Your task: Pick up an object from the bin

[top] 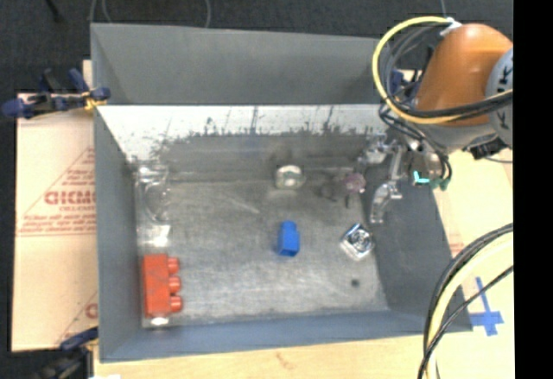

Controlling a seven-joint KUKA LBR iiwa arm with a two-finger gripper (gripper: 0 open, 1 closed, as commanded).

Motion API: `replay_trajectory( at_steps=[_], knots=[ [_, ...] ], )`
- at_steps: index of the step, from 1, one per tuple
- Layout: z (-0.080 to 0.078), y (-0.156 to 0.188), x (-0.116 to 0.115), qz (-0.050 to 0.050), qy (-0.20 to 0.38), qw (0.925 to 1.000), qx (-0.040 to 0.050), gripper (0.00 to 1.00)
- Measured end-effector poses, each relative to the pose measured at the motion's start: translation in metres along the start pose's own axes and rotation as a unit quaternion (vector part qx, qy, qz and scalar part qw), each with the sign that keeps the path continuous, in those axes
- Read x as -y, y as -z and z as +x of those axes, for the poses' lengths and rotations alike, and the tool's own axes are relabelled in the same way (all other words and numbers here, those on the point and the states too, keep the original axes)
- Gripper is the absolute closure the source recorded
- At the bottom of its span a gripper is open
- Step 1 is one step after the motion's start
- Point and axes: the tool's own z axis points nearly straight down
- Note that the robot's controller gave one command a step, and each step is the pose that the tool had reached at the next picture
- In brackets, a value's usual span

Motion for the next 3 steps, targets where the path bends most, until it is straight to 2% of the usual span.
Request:
replay_trajectory(
  at_steps=[1, 2, 3],
  knots=[
    [-0.039, -0.085, -0.028, 0.001, 0.088, 0.9961, 0.0051, 0.0],
    [-0.039, -0.082, -0.027, 0.002, 0.088, 0.9961, 0.0062, 1.0],
    [-0.034, 0.06, -0.033, 0.002, 0.172, 0.985, 0.0083, 1.0]
  ],
)
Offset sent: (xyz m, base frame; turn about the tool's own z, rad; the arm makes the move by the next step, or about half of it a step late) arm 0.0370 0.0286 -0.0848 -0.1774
